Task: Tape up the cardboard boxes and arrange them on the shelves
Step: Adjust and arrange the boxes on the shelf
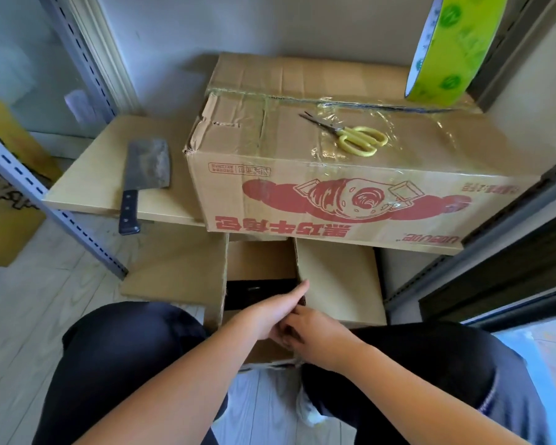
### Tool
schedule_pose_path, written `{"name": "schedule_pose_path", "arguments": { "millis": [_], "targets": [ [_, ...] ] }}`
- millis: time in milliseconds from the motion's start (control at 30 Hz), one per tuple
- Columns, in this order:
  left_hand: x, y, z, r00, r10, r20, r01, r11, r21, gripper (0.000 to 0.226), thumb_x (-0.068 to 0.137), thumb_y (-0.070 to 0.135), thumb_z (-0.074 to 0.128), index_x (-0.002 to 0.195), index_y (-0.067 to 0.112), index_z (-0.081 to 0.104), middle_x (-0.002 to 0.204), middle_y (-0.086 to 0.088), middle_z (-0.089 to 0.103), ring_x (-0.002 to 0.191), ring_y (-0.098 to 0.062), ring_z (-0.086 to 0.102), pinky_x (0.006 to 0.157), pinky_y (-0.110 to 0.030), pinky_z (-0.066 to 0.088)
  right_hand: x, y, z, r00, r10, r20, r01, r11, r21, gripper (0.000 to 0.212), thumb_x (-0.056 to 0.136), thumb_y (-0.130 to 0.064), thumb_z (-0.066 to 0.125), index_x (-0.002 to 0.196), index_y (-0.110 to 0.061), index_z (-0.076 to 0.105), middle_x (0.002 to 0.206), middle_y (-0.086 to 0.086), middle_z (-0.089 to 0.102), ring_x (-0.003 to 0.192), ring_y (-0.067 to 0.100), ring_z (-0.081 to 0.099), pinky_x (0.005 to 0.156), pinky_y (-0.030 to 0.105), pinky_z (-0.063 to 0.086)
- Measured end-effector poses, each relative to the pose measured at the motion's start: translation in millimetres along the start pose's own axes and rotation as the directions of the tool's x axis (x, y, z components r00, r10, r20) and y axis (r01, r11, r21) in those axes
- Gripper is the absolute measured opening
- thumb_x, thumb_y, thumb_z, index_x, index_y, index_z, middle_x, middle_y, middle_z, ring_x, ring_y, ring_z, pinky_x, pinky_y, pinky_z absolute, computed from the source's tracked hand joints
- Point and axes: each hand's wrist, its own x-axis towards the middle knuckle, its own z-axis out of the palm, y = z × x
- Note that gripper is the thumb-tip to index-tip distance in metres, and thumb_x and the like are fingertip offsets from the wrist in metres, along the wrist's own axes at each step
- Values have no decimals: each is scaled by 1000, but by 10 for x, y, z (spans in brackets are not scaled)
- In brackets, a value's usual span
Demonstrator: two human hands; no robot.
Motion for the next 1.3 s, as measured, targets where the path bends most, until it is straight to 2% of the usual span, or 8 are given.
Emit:
{"name": "schedule_pose_path", "arguments": {
  "millis": [133, 233, 333, 467, 567, 667, 933, 1300],
  "targets": [
    [58, 63, 123, 1000, 7, -23, -9, 996, -85, 59, 96, 64, 34, 111, 12, 59, 106, -18, 69, 100, -35, 68, 87, -55, 55, -172, 97, -177, 951, 45, -306, -24, 997, 72, 21, 84, -18, 47, 88, -23, 67, 93, -6, 67, 82, 18, 62, 67, 31, 48],
    [67, 51, 157, 991, -4, -133, -20, 984, -175, 47, 102, 51, 28, 112, 14, 55, 100, -15, 68, 92, -34, 69, 77, -51, 58, -164, 290, -251, 759, 399, -515, -252, 909, 332, 20, 82, -12, 47, 76, -23, 62, 73, -8, 63, 66, 17, 59, 53, 26, 42],
    [70, -19, 134, 982, -7, -191, -37, 973, -228, 37, 104, 38, 35, 106, 9, 58, 98, -15, 68, 88, -32, 68, 86, -52, 56, -43, 564, -97, 735, 667, -124, -530, 679, 508, 25, 89, -10, 47, 102, -19, 67, 99, 6, 70, 86, 25, 67, 73, 30, 55],
    [80, -103, 120, 975, -7, -221, -69, 939, -336, 31, 103, 28, 43, 110, 6, 64, 98, -17, 72, 91, -31, 70, 80, -45, 57, -3, 469, 132, 806, 539, 243, -587, 679, 441, 47, 100, -36, 49, 140, -11, 49, 136, 13, 55, 123, 30, 54, 103, 37, 47],
    [131, -221, 160, 964, 3, -266, -109, 917, -384, 44, 96, 43, 56, 121, 8, 61, 115, -16, 69, 100, -31, 68, 84, -44, 57, 18, 288, 216, 885, 407, 227, -466, 791, 396, 52, 101, -41, 47, 145, -14, 43, 145, 8, 49, 132, 27, 46, 109, 33, 38],
    [627, -569, 28, 934, 3, -357, -125, 939, -321, 100, 60, 75, 72, 137, 15, 52, 137, -11, 57, 119, -32, 58, 101, -48, 48, 29, 216, 327, 868, 446, 217, -496, 776, 391, 57, 96, -43, 56, 144, -14, 45, 143, 8, 52, 131, 26, 48, 109, 31, 38],
    [8, -676, 350, 928, 125, -352, -190, 969, -158, 60, 97, 49, 49, 142, 9, 46, 144, -12, 50, 132, -29, 47, 111, -43, 38, -111, 208, 333, 781, 508, 363, -620, 557, 553, 60, 81, -37, 77, 130, -12, 55, 120, 8, 63, 101, 23, 68, 83, 33, 60],
    [-23, -725, 575, 838, 323, -441, -321, 944, 81, 41, 101, 46, 41, 107, 13, 65, 95, -5, 65, 91, -21, 60, 76, -26, 43, -194, 120, 194, 739, 647, 186, -663, 651, 369, 49, 82, -33, 74, 122, -8, 63, 123, 10, 64, 116, 25, 61, 92, 28, 49]
  ]
}}
